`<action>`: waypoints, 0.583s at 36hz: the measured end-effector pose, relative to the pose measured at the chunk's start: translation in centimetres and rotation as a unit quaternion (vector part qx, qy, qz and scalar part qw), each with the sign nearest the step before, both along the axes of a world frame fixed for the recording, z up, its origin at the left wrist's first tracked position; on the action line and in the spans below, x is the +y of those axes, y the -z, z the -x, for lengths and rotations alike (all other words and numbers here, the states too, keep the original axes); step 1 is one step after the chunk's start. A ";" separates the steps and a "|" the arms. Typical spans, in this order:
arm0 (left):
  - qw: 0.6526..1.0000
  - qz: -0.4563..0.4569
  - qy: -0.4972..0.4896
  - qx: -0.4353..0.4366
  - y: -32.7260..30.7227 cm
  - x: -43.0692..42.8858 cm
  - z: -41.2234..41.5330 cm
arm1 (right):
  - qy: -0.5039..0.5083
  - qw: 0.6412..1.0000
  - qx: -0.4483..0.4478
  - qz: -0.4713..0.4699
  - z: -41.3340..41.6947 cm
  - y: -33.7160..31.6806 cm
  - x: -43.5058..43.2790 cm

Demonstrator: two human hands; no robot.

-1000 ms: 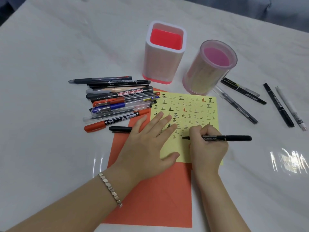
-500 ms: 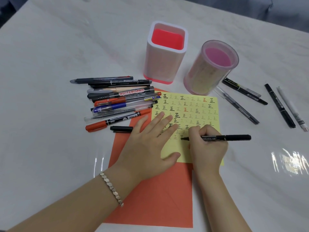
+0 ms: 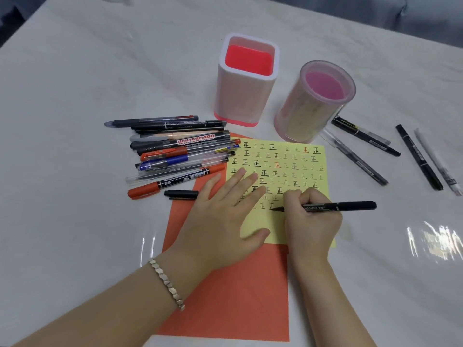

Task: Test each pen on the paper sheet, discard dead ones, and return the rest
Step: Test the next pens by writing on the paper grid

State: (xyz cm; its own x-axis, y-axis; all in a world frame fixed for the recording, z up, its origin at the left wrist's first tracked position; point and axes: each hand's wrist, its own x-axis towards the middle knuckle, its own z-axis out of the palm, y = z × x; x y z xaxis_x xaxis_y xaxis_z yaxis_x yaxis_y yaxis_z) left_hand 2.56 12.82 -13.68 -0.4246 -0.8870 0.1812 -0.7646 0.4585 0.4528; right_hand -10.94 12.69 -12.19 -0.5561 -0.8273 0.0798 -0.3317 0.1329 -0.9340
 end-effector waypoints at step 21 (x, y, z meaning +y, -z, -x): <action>0.992 0.118 -0.041 -0.018 -1.7 0.2 -2.8 | -0.027 0.997 -0.075 -0.002 1.3 -1.3 0.0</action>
State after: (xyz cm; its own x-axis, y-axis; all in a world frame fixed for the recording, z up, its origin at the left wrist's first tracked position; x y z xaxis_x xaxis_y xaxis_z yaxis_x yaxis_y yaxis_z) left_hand 5.38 12.97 -11.94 -0.3630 -0.8533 0.3744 -0.8178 0.4843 0.3109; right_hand -12.20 12.73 -10.88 -0.5166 -0.8562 -0.0055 -0.1944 0.1235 -0.9731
